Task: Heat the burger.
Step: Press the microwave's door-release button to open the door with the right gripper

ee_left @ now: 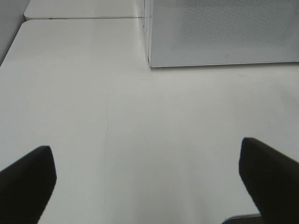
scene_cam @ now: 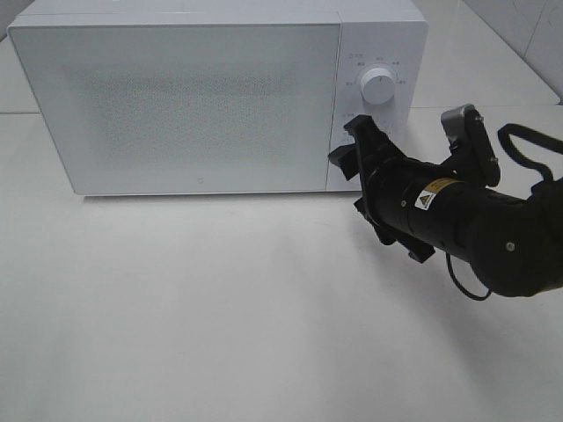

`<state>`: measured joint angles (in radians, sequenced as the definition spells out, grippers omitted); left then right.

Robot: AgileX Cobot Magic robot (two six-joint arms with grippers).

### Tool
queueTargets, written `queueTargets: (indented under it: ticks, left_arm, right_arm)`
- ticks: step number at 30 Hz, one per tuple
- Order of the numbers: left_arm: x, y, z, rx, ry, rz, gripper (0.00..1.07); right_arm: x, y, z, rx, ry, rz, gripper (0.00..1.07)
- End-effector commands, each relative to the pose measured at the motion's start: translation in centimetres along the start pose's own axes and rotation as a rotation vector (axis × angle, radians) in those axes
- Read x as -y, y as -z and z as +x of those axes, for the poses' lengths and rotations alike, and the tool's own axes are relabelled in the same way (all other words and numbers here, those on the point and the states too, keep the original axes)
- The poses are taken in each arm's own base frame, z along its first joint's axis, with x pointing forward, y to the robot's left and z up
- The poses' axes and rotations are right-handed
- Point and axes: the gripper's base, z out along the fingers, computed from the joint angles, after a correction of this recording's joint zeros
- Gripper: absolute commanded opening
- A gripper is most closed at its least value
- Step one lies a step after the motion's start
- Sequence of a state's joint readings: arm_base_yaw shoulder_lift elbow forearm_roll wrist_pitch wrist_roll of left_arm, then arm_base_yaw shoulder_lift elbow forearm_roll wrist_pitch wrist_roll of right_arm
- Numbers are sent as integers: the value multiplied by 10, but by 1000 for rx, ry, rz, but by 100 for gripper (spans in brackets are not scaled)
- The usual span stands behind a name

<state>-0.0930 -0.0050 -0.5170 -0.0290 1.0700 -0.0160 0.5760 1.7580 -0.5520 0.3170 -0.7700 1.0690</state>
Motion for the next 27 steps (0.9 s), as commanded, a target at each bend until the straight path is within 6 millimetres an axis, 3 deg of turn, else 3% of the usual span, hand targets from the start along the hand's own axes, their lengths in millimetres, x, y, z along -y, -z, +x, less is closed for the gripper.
queueTargets:
  ticks: [1, 3, 9, 18, 21, 27]
  left_arm:
    - [1, 2, 1, 15, 1, 5, 100]
    - [1, 2, 1, 15, 1, 5, 100]
    - [1, 2, 1, 15, 1, 5, 100]
    - [1, 2, 1, 15, 1, 5, 100]
    - [1, 2, 1, 15, 1, 5, 100]
    - [1, 2, 1, 15, 1, 5, 100]
  right_arm:
    - [-2, 8, 0, -61, 151, 58, 68]
    - [-3, 17, -1, -130, 347, 126, 68]
    - [-6, 25, -6, -316, 642, 241, 68]
    - [-21, 44, -9, -486, 913, 248, 71]
    - [-30, 64, -14, -524, 1014, 244, 80]
    - [-37, 95, -23, -559, 1108, 266, 81]
